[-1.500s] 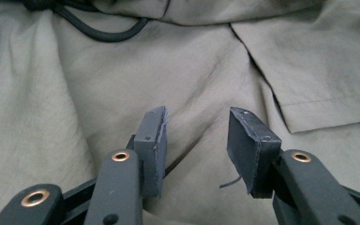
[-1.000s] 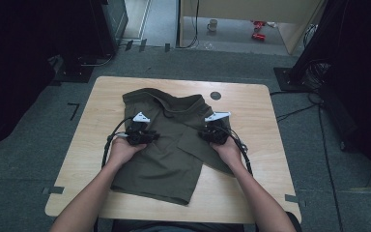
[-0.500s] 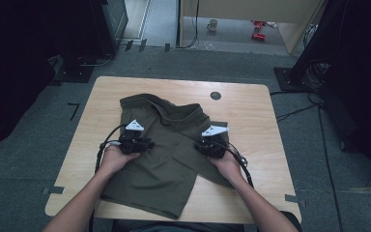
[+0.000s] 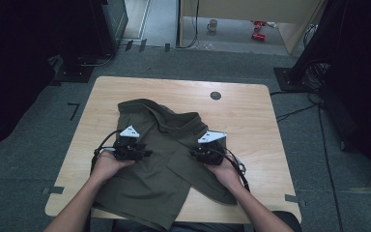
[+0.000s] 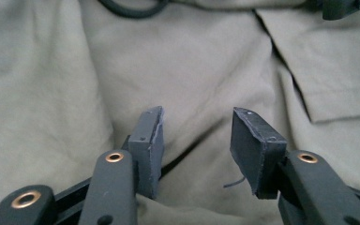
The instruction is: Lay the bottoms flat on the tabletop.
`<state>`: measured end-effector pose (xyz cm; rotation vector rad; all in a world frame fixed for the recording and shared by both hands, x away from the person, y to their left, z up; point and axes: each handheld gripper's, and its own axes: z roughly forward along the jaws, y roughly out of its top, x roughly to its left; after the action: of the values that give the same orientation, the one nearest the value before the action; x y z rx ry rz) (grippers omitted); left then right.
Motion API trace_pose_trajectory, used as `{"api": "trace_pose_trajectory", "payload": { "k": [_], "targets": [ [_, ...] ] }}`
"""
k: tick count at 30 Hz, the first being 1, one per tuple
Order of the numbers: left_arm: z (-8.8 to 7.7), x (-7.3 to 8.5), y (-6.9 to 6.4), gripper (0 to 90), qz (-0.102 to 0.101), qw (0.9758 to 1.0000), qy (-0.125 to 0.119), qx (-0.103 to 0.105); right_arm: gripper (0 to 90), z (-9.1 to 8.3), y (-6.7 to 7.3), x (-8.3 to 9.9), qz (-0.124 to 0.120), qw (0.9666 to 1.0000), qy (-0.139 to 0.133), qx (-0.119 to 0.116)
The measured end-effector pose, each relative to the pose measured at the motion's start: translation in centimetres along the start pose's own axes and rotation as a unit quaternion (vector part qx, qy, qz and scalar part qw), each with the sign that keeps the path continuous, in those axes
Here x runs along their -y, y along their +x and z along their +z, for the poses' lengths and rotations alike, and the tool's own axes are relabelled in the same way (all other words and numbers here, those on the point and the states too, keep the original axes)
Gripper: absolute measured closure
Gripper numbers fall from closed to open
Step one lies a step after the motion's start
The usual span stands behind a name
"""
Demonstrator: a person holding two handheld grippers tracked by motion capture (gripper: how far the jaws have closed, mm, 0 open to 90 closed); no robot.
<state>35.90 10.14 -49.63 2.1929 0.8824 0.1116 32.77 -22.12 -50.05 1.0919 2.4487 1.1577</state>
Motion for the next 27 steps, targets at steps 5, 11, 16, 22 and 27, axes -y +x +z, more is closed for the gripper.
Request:
{"api": "trace_pose_trajectory", "payload": {
  "k": [5,11,16,22,27],
  "targets": [
    [-0.4,-0.5,0.4,51.8,-0.007,0.9995,-0.021,-0.021,67.0,-0.1,-0.8,-1.3,-0.001,0.9997,-0.024,0.006],
    [0.2,-0.5,0.6,49.6,-0.005,0.9995,-0.009,-0.029,65.8,0.7,-1.9,-2.7,0.005,0.9997,-0.023,0.003],
    [0.2,-0.5,0.6,49.0,-0.006,0.9995,-0.007,-0.029,62.2,1.4,-2.6,-4.1,0.002,0.9996,-0.025,0.013],
    [0.4,-0.3,0.7,48.7,-0.011,0.9996,-0.004,-0.026,57.2,0.5,-4.4,-4.9,0.006,0.9992,-0.028,0.029],
    [0.7,-0.3,0.6,48.3,-0.008,0.9996,0.006,-0.025,50.2,-0.7,-6.0,-5.3,0.005,0.9984,-0.036,0.045]
  ]
}}
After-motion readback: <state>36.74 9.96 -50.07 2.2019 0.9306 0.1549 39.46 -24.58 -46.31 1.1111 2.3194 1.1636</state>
